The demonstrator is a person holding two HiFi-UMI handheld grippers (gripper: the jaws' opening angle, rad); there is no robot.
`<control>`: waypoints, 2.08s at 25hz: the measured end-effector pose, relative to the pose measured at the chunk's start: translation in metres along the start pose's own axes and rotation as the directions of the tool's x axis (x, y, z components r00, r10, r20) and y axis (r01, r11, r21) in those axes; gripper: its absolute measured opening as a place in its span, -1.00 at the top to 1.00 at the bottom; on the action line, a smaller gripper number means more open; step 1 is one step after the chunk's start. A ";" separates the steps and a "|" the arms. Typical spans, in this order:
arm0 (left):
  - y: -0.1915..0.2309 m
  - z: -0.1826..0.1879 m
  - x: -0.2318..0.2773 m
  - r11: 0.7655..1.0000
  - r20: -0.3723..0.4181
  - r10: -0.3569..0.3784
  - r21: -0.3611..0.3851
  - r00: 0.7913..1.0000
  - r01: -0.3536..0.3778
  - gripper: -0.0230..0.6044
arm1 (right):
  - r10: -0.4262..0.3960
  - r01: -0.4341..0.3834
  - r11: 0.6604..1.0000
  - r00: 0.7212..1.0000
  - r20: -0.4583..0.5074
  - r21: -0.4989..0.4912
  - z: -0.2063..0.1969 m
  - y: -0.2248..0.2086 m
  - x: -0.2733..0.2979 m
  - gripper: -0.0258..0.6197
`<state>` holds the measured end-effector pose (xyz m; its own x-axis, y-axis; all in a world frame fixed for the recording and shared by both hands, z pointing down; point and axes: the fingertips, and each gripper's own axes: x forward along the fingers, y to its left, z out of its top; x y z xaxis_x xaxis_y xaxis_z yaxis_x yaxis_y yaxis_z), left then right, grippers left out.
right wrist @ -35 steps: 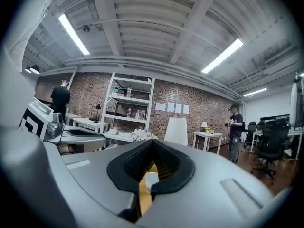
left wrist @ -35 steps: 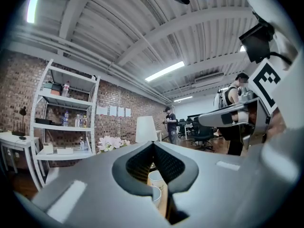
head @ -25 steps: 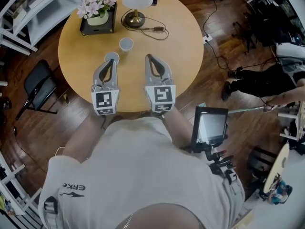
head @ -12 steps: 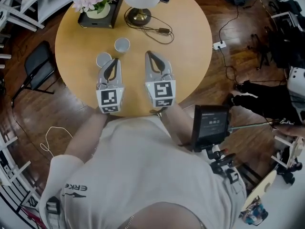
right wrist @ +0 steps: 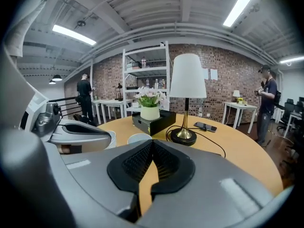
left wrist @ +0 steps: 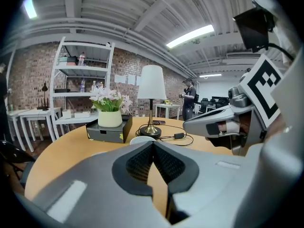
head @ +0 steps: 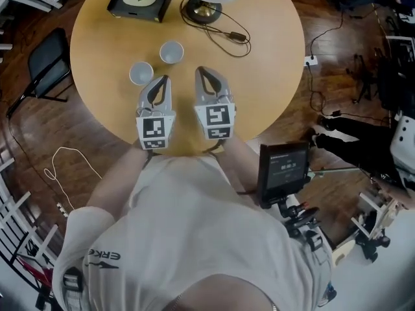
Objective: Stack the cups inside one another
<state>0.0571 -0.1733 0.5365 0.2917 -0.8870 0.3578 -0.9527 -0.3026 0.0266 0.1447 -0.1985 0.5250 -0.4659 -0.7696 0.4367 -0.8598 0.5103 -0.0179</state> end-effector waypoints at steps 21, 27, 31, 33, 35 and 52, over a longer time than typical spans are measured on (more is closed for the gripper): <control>0.009 -0.077 0.002 0.998 -0.173 -0.022 -0.068 0.985 0.010 0.92 | 0.222 -0.238 0.970 0.951 -0.217 -0.052 -0.070 0.050 0.096 -0.13; 0.012 -0.082 -0.005 0.997 -0.187 -0.026 -0.078 0.982 0.012 0.92 | 0.195 -0.214 0.975 0.958 -0.211 -0.067 -0.064 0.050 0.116 -0.26; 0.017 -0.081 -0.007 0.997 -0.181 -0.031 -0.075 0.983 0.017 0.92 | 0.158 -0.176 0.981 0.969 -0.188 -0.085 -0.057 0.047 0.121 -0.08; 0.021 -0.082 -0.008 0.997 -0.177 -0.028 -0.076 0.984 0.015 0.92 | 0.147 -0.165 0.982 0.973 -0.179 -0.087 -0.054 0.048 0.122 -0.08; 0.023 -0.082 -0.009 0.997 -0.173 -0.027 -0.074 0.985 0.015 0.92 | 0.142 -0.158 0.984 0.975 -0.169 -0.087 -0.051 0.047 0.122 -0.07; 0.034 -0.021 -0.052 1.000 -0.010 -0.026 -0.016 1.000 0.026 0.92 | 0.040 -0.025 0.990 0.994 0.104 -0.138 0.081 0.047 0.044 -0.07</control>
<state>0.0080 -0.1302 0.5390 0.3156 -0.8754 0.3661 -0.9461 -0.3198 0.0509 0.0668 -0.2392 0.4709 -0.5190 -0.7844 0.3396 -0.8106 0.5778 0.0955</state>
